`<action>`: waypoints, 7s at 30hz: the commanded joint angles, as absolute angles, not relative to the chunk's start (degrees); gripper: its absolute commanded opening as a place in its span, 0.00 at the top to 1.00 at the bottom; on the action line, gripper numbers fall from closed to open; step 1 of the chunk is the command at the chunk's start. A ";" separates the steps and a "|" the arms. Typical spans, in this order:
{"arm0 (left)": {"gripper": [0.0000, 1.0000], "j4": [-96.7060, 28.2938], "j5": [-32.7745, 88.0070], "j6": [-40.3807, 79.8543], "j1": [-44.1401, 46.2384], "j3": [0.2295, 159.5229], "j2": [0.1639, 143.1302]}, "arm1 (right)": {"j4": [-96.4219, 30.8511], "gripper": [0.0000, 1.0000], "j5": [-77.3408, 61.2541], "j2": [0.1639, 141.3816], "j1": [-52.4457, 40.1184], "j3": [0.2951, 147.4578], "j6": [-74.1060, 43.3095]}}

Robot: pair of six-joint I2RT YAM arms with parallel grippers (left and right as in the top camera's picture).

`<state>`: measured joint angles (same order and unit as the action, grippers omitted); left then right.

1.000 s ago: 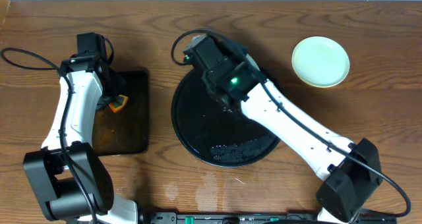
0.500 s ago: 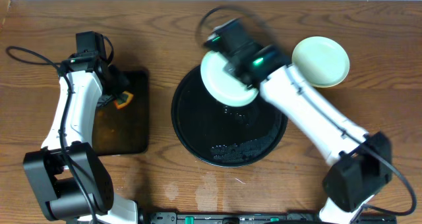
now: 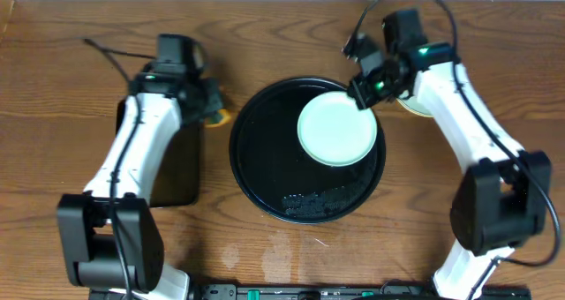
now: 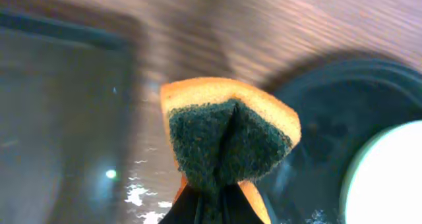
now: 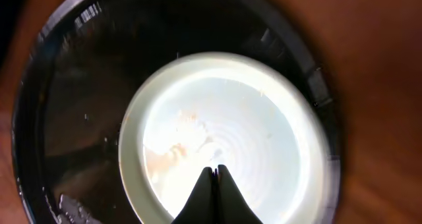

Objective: Clean dirty plates on tray and stack at the side

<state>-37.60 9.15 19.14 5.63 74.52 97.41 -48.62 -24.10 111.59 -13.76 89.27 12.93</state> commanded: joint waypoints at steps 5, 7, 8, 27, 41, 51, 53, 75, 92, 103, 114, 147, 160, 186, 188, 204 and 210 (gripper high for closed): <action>0.92 -34.54 9.91 25.82 13.45 74.35 97.49 | -47.07 0.99 -23.07 115.44 -16.86 86.50 6.24; 0.92 -33.78 9.91 25.82 14.96 74.35 98.13 | -46.74 0.97 -19.75 114.93 -16.93 86.94 4.29; 0.92 -33.41 9.91 25.82 15.68 74.35 98.50 | -46.78 0.93 -17.93 114.72 -16.93 87.42 3.31; 0.92 -25.58 13.72 28.36 22.90 74.32 103.42 | -53.21 0.47 -0.38 113.58 -16.29 84.51 -7.03; 0.92 -25.43 13.69 28.38 22.90 74.32 103.42 | -48.27 0.53 -2.98 113.58 -16.23 78.94 -7.25; 0.92 -25.41 13.69 28.38 22.90 74.32 103.42 | -47.07 0.61 -5.04 113.58 -16.51 78.72 -7.31; 0.92 -25.39 13.69 28.38 22.90 74.32 103.42 | -46.17 0.62 -6.42 113.58 -16.82 78.17 -7.27; 0.92 -25.36 13.69 28.38 22.90 74.32 103.42 | -41.71 0.62 -8.64 113.56 -13.28 79.00 -8.91; 0.92 -25.45 13.74 28.47 23.20 74.32 103.42 | -39.00 0.67 -9.43 113.58 -15.09 75.75 -8.78; 0.92 -25.61 13.74 30.79 24.05 73.91 103.42 | -37.69 0.85 -9.50 113.58 -15.40 73.73 -10.28; 0.92 -24.67 13.74 35.24 26.39 73.58 104.55 | -31.81 0.99 -13.21 113.58 -18.17 71.68 -17.93; 0.92 -33.74 -19.33 42.06 28.58 74.50 116.25 | -28.36 0.99 -10.50 113.58 -22.11 71.68 -28.60; 0.92 -35.77 -33.87 40.60 27.68 74.78 106.48 | -29.41 0.99 -8.62 113.30 -21.56 72.47 -24.43; 0.92 -43.46 -17.15 40.53 -1.50 73.63 88.42 | -36.45 0.57 -7.25 107.46 -23.73 84.95 -1.69; 0.92 -43.48 -17.15 40.53 -2.76 73.30 88.62 | -36.97 0.51 -8.43 110.41 -24.08 84.95 -2.83; 0.92 -46.70 -9.56 35.81 -7.53 72.60 97.97 | -38.63 0.63 -11.40 120.36 -26.55 84.93 -4.64; 0.92 -46.72 -9.58 35.59 -7.81 72.60 100.25 | -39.07 0.64 -11.40 122.56 -26.79 84.93 -4.67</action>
